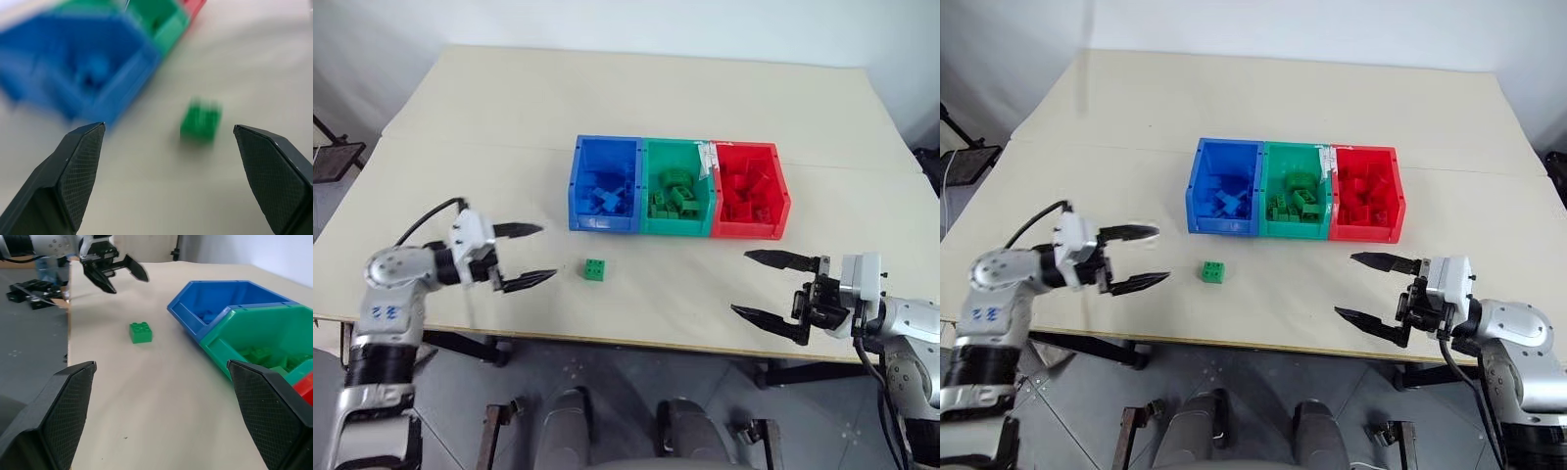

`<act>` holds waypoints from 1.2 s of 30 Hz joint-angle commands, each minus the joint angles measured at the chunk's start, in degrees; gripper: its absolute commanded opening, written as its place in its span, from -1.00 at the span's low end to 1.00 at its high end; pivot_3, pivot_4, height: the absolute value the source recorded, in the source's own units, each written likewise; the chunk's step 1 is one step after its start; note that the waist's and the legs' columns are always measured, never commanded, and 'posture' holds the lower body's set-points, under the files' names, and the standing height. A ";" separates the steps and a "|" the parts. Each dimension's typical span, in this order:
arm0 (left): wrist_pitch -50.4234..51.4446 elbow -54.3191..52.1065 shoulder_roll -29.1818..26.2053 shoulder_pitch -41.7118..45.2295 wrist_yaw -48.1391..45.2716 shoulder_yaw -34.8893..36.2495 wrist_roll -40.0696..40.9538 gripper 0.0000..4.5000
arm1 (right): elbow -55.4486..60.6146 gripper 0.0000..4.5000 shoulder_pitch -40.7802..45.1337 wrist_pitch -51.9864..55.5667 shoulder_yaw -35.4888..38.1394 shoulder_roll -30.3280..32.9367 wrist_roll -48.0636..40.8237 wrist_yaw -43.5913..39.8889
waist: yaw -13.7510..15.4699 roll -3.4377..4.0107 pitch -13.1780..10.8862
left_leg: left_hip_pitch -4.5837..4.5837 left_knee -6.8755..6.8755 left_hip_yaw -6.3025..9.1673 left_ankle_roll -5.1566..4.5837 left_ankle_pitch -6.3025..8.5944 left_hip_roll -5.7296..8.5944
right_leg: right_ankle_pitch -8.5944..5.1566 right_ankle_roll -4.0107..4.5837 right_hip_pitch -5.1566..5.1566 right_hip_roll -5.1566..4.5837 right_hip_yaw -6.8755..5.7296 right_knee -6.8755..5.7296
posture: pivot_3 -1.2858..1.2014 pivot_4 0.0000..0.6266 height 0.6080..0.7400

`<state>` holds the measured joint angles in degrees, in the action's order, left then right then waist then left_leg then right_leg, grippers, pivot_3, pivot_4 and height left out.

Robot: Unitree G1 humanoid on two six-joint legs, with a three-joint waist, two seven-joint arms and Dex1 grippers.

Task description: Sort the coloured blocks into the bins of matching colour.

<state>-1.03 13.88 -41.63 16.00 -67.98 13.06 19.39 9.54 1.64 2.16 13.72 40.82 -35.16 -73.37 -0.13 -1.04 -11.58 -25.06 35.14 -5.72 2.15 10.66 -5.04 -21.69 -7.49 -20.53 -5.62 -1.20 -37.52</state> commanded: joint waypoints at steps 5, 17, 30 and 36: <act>-0.96 -3.50 -2.83 -7.05 0.89 5.20 2.47 0.99 | -8.13 1.00 0.70 -3.33 1.85 3.09 1.16 -6.06 | 0.09 -0.02 0.01 | 0.01 0.00 0.01 -0.02 0.02 0.00 | 0.02 0.10 0.01 -0.03 -0.03 0.01 | 0.03 -0.52 1.00; 8.35 -12.55 -0.19 0.62 -0.54 -9.13 0.72 0.99 | 0.75 1.00 0.26 3.12 1.77 3.88 0.56 -0.34 | 0.22 -0.02 0.01 | 0.01 -0.01 -0.03 0.00 0.02 -0.02 | 0.02 0.12 -0.01 -0.01 0.00 -0.01 | 0.03 -0.52 1.00; 6.39 6.64 6.41 22.34 -1.63 -26.27 -14.13 0.99 | 10.00 1.00 -11.42 4.63 7.84 3.01 -0.55 4.45 | 0.07 -0.02 0.01 | -0.01 0.01 -0.12 0.16 -0.06 -0.02 | 0.02 0.09 -0.09 0.08 0.09 0.01 | 0.03 -0.52 1.00; 4.23 9.59 7.23 23.51 -3.02 -27.30 -15.49 0.41 | 11.26 1.00 -14.70 3.48 8.69 2.15 -0.56 5.59 | 0.11 -0.02 0.02 | 0.01 0.04 -0.12 0.14 -0.04 -0.03 | 0.02 0.09 -0.06 0.09 0.11 0.01 | 0.03 -0.52 1.00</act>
<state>4.03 23.24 -34.26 38.93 -70.45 -13.86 4.75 19.04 -12.65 6.42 20.63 43.48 -34.66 -68.02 -0.02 -1.06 -11.56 -25.05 35.18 -5.84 2.28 10.62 -5.07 -21.66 -7.40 -20.58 -5.53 -1.10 -37.52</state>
